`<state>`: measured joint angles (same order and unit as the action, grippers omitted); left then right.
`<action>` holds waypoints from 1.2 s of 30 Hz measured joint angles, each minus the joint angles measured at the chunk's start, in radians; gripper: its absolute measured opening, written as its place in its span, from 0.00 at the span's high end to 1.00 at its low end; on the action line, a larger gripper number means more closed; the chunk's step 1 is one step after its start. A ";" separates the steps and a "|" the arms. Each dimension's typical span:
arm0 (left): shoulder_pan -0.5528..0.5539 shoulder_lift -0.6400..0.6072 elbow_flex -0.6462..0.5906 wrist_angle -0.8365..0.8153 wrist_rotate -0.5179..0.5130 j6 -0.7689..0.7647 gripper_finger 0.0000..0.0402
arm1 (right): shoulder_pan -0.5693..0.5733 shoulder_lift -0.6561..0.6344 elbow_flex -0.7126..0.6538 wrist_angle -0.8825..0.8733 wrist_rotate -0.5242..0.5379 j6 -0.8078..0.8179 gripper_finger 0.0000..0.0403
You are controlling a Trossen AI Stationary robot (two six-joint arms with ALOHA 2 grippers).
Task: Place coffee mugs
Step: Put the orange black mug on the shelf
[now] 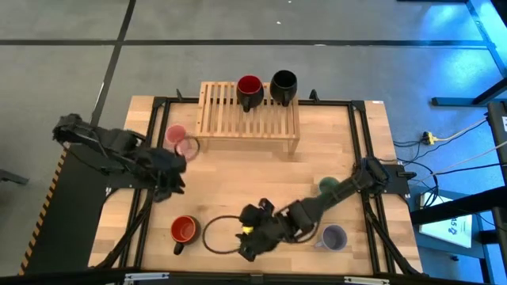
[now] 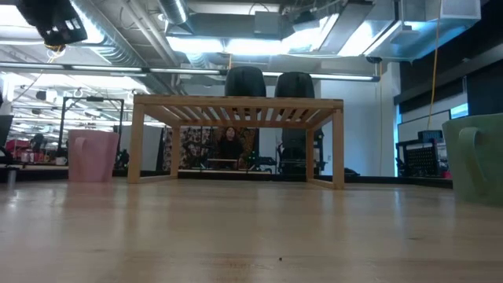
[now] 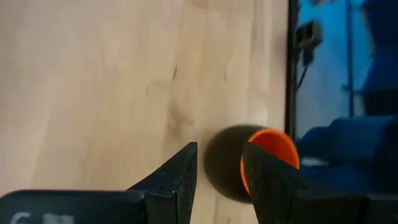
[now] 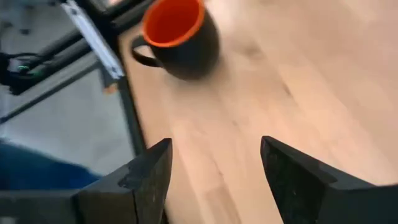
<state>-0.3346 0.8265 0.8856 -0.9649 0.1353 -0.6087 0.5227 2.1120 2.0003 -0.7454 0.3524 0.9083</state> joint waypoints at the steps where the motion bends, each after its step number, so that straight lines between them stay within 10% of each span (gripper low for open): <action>1: -0.034 0.024 0.000 0.000 -0.006 -0.022 0.69 | 0.015 0.000 0.000 -0.004 0.019 0.020 0.42; 15: -0.348 0.179 0.153 0.003 -0.204 -0.324 0.69 | 0.178 0.000 0.000 -0.009 0.276 0.110 0.42; 36: -0.439 0.572 0.172 -0.005 -0.229 -0.128 0.69 | 0.178 0.000 0.000 -0.015 0.258 0.084 0.42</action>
<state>-0.7734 1.3980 1.0578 -0.9702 -0.0941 -0.7367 0.7010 2.1124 2.0003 -0.7601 0.6105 0.9928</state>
